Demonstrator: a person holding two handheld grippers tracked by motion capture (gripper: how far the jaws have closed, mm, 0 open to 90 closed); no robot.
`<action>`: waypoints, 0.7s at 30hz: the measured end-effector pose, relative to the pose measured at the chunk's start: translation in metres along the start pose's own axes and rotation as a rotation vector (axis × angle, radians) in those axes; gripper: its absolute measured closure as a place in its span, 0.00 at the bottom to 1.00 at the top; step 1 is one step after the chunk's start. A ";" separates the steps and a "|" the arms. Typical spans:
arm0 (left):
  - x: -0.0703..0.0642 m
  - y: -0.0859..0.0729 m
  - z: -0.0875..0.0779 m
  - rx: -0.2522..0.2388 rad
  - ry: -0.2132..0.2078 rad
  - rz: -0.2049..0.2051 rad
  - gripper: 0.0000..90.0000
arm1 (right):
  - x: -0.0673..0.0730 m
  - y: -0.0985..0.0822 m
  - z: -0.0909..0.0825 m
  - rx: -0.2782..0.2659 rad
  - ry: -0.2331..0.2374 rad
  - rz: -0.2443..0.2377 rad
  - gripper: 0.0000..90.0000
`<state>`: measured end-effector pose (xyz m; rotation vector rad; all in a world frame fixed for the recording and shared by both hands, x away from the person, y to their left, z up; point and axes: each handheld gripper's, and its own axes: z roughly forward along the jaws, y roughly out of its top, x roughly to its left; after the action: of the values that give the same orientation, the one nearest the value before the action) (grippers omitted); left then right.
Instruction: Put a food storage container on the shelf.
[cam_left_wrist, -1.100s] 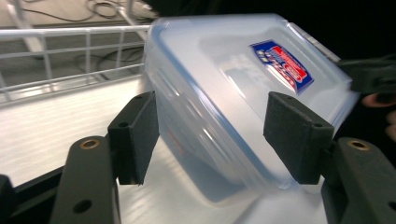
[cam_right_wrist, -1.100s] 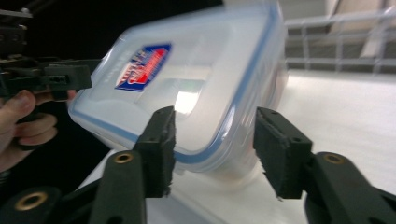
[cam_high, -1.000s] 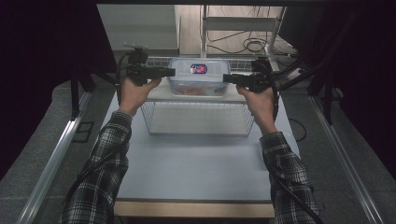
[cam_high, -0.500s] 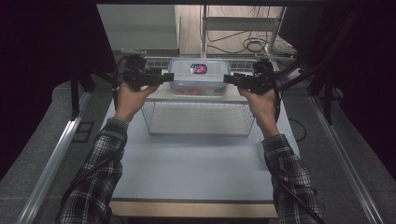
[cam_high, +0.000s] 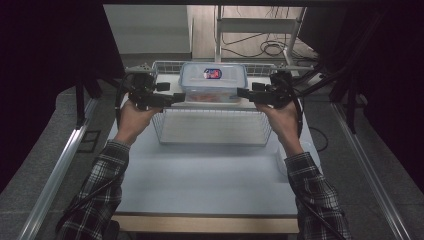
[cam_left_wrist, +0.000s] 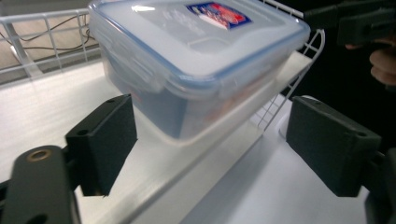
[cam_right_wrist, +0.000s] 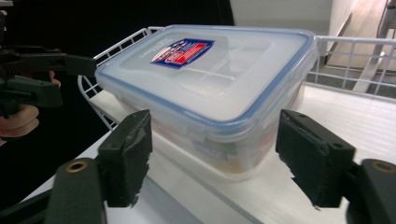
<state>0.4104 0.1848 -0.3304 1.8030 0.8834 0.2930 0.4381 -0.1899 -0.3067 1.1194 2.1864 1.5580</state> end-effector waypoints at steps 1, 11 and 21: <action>0.000 0.000 0.000 0.000 0.000 0.000 0.16 | 0.000 0.000 0.000 0.000 0.000 0.000 0.28; -0.011 -0.024 -0.005 -0.010 -0.007 0.049 0.08 | 0.009 -0.014 -0.005 -0.001 -0.003 -0.059 0.15; -0.025 -0.041 -0.007 -0.014 -0.001 0.077 0.07 | 0.012 -0.029 -0.008 0.003 0.015 -0.077 0.09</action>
<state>0.3710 0.1799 -0.3590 1.8272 0.8106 0.3468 0.4123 -0.1914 -0.3257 1.0148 2.2144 1.5359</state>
